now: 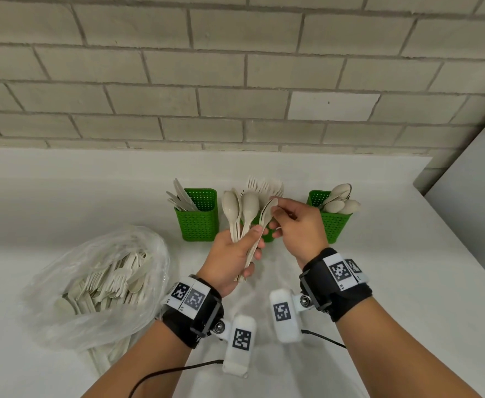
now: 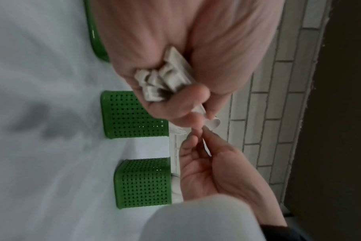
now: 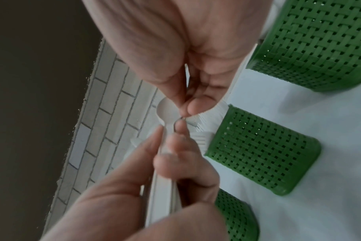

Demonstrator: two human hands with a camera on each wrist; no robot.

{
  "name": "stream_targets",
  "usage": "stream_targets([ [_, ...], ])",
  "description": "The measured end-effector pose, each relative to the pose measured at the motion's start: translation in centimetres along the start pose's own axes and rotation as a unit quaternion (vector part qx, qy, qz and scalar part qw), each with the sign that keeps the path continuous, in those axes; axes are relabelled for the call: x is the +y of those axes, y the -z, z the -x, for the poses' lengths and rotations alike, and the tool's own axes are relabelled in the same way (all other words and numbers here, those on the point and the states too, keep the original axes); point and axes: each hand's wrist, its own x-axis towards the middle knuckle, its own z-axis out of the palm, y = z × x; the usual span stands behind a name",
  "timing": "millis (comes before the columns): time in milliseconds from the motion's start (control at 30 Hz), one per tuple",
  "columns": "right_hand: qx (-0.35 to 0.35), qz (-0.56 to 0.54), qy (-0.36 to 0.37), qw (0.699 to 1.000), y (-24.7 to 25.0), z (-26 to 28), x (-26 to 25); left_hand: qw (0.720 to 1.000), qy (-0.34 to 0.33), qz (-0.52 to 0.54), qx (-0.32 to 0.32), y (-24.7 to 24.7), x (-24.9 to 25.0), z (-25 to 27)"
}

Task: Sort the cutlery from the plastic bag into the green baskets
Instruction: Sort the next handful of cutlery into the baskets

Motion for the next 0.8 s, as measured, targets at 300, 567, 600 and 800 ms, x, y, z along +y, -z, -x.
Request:
stream_targets([
  [300,-0.018,-0.04,-0.03,0.999,-0.1,0.3,0.4,1.0,-0.007,-0.004,0.002,0.2,0.7,0.1],
  [567,0.026,-0.068,-0.017,0.997,1.5,-1.3,-0.1,0.996,-0.033,-0.031,0.075,0.7,0.5,0.0],
  [600,0.007,-0.069,-0.015,0.997,1.7,-1.2,-0.3,0.996,-0.036,-0.034,0.079,0.8,0.6,-0.1],
  [800,-0.04,-0.012,-0.015,0.999,0.2,-0.2,0.0,0.992,-0.086,-0.062,0.06,0.3,0.7,-0.1],
])
